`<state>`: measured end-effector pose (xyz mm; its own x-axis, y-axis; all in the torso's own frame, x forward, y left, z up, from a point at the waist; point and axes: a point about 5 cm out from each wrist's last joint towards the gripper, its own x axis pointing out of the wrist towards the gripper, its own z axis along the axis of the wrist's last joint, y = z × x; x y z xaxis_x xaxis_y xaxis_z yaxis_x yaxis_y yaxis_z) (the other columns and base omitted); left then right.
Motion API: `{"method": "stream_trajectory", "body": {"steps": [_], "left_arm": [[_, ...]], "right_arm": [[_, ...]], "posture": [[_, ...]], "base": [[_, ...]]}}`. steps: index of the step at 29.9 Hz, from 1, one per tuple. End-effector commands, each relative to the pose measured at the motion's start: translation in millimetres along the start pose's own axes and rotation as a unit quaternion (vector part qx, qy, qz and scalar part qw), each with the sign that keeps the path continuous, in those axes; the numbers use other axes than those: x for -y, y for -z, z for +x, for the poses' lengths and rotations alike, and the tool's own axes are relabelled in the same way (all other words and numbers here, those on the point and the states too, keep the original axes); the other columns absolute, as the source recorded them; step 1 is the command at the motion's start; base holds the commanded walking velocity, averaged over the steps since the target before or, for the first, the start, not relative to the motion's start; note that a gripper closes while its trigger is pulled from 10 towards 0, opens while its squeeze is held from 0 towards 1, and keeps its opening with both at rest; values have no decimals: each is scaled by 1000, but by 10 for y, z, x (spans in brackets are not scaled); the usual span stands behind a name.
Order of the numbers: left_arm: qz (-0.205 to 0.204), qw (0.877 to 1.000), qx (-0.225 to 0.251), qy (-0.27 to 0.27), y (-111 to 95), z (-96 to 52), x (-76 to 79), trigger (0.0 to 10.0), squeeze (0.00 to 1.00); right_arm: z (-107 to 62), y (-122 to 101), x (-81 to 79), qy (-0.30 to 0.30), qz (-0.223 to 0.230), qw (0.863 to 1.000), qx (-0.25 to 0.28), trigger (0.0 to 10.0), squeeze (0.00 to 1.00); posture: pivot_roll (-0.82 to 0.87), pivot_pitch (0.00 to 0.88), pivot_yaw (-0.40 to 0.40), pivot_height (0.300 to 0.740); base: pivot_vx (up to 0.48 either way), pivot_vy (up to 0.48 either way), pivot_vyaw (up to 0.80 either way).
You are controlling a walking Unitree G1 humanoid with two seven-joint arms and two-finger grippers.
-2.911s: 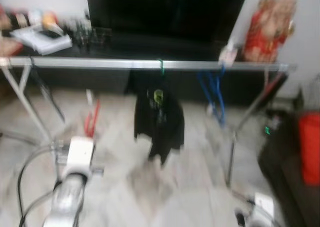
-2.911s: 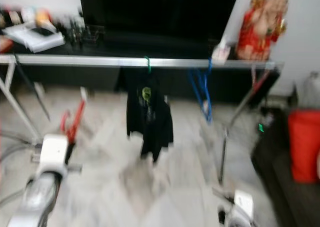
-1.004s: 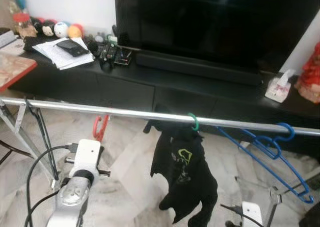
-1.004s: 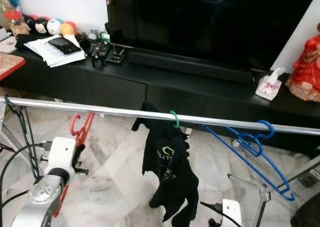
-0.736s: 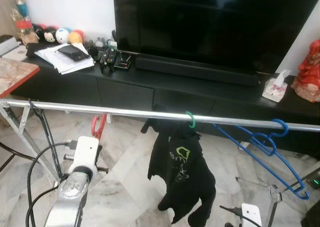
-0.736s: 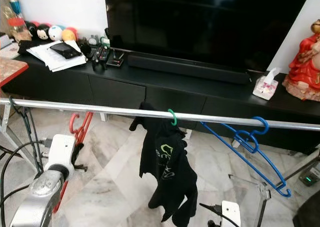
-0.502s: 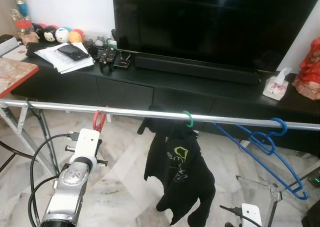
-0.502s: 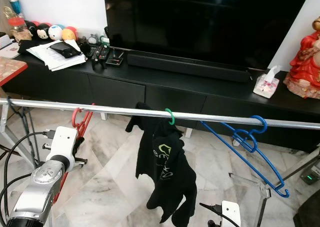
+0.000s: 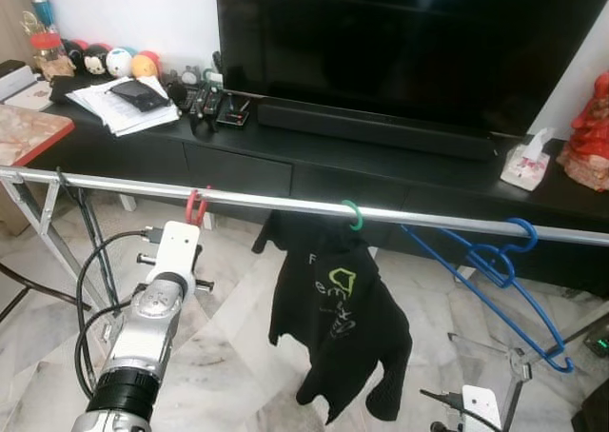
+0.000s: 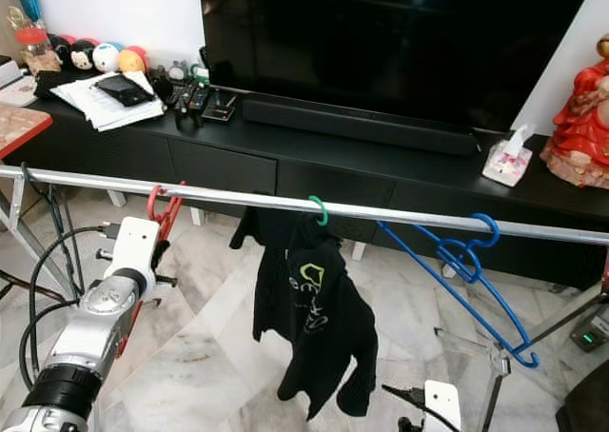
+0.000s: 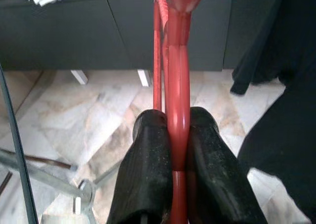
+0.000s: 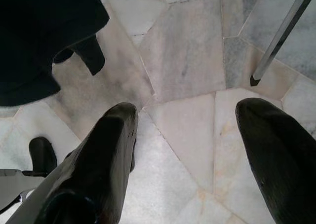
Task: Hang hanger
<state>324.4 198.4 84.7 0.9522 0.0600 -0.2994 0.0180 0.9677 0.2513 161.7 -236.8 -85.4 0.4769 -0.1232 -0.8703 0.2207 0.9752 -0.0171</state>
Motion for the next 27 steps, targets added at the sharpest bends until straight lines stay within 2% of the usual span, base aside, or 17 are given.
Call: {"method": "stream_trajectory", "body": {"steps": [1, 5, 13, 17, 18, 19, 23, 24, 27], "left_arm": [[-13, 1000, -17, 8, 44, 15, 27, 10000, 0], [-18, 998, -53, 12, 214, -14, 23, 10000, 0], [-11, 998, -61, 24, 299, -61, 82, 10000, 0], [-12, 999, -11, 41, 222, -156, 113, 10000, 0], [-5, 998, 22, 62, 203, -261, 124, 10000, 0], [-5, 998, 22, 62, 203, -261, 124, 10000, 0], [8, 994, 55, 98, 230, -476, 109, 10000, 0], [11, 991, 66, 118, 253, -570, 94, 10000, 0], [10, 987, 75, 141, 256, -638, 99, 10000, 0]], "right_arm": [[-5, -23, 50, 5, -3, 1000, 1, 10000, 0], [-3, -29, 41, 3, -6, 1000, 1, 10000, 0], [2, -61, 18, -1, -13, 1000, 3, 10000, 0], [1, -63, 26, 0, -14, 1000, 4, 10000, 0], [1, -65, 32, 1, -16, 1000, 4, 10000, 0], [1, -65, 32, 1, -16, 1000, 4, 10000, 0], [-1, -63, 39, 1, -18, 1000, 3, 10000, 0], [0, -58, 32, 0, -20, 1000, 2, 10000, 0], [2, -58, 18, -1, -21, 1000, 2, 10000, 0]], "posture": [[98, 0, -104, 740], [105, 0, -110, 740], [104, 0, -110, 740], [101, 0, -107, 740], [104, 0, -108, 740], [104, 0, -108, 740], [114, 0, -113, 740], [114, 0, -113, 740], [122, 0, -119, 740]], "base": [[0, 0, 0], [0, 0, 0], [0, 0, 0], [0, 0, 0], [0, 0, 0], [0, 0, 0], [0, 0, 0], [0, 0, 0], [0, 0, 0]]}}
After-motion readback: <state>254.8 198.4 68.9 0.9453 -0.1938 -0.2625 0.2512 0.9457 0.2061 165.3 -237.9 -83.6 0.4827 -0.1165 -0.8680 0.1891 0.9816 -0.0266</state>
